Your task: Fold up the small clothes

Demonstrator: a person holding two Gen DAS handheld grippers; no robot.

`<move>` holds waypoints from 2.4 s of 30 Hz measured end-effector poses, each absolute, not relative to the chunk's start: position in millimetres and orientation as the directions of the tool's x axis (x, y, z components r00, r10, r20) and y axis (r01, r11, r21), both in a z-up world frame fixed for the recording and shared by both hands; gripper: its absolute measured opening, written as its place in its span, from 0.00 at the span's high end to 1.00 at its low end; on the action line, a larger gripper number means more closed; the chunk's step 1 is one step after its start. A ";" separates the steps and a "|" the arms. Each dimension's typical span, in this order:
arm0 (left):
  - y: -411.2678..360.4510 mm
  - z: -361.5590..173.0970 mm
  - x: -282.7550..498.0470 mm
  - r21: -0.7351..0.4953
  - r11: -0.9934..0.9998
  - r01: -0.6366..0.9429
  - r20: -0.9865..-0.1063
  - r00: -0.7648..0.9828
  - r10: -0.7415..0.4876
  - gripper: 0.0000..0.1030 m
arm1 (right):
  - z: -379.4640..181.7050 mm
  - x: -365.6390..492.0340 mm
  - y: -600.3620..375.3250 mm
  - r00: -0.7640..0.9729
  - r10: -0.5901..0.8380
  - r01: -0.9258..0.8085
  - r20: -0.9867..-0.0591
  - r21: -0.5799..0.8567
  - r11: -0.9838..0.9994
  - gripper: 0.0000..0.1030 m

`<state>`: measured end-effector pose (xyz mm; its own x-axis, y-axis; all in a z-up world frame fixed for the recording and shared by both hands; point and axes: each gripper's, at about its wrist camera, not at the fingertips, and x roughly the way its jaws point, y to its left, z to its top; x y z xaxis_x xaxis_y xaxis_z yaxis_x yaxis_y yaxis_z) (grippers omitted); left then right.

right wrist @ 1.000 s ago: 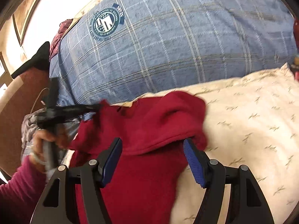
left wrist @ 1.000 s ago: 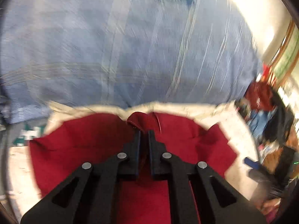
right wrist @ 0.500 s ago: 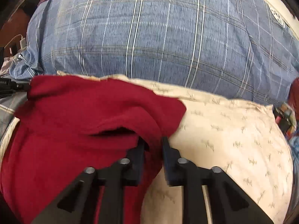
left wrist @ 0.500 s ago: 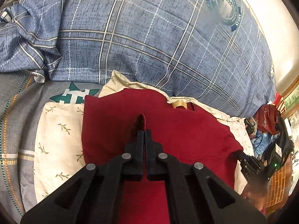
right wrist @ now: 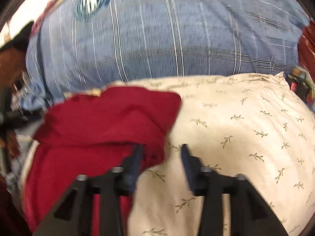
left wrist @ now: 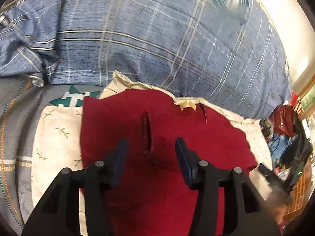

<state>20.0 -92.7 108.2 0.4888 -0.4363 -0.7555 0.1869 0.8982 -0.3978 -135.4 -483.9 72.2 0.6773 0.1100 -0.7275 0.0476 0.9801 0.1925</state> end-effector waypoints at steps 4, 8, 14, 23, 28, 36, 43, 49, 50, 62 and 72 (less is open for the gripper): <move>-115.6 91.3 32.0 -0.399 0.899 0.179 -0.784 0.442 -0.436 0.54 | 72.8 -130.1 -478.7 0.667 0.100 0.029 -0.739 0.159 0.987 0.49; -128.7 89.7 34.8 -0.368 0.909 0.195 -0.797 0.438 -0.417 0.87 | 60.4 -117.7 -468.0 0.654 0.068 0.014 -0.754 0.102 0.995 0.61; -106.4 120.1 2.0 -0.355 0.906 0.230 -0.752 0.506 -0.423 0.88 | 78.5 -119.4 -476.0 0.700 0.073 0.022 -0.710 0.125 0.992 0.94; -110.5 80.0 -6.0 -0.303 0.929 0.212 -0.783 0.501 -0.369 0.79 | 74.0 -133.9 -493.8 0.600 0.055 0.057 -0.798 0.111 0.992 0.62; -101.7 80.1 -7.4 -0.312 0.933 0.182 -0.770 0.527 -0.360 0.69 | 108.9 -112.0 -485.6 0.663 0.111 0.013 -0.740 0.160 0.987 0.56; -110.1 75.6 -7.4 -0.230 0.950 0.210 -0.771 0.557 -0.310 0.55 | 39.7 -32.6 -432.3 0.606 0.028 -0.002 -0.795 0.034 0.999 0.68; -108.3 78.2 -10.7 -0.200 0.960 0.194 -0.766 0.580 -0.277 0.48 | 66.0 -57.3 -441.6 0.614 0.050 0.029 -0.788 0.086 0.996 0.64; -119.6 71.6 -17.8 -0.132 0.970 0.204 -0.756 0.612 -0.232 0.38 | 42.1 -86.2 -442.4 0.568 -0.008 0.011 -0.823 -0.002 1.000 0.61; -121.7 72.9 -21.2 -0.110 0.973 0.205 -0.756 0.618 -0.216 0.38 | 43.3 -88.7 -447.1 0.572 0.008 0.029 -0.820 0.029 0.999 0.59; -108.7 92.7 -59.7 -0.073 0.986 0.151 -0.754 0.639 -0.154 0.37 | 62.4 -105.3 -438.2 0.604 0.021 0.040 -0.797 0.057 0.998 0.56; -81.3 99.3 -106.2 -0.081 0.989 0.122 -0.764 0.630 -0.140 0.35 | 75.6 -143.0 -427.4 0.570 0.024 0.012 -0.822 0.038 0.999 0.43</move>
<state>-106.2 -81.3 99.3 0.6304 -0.1403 -0.7635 0.1221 0.9892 -0.0810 -143.0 -427.4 75.6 0.5695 0.0245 -0.8216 0.0123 0.9992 0.0383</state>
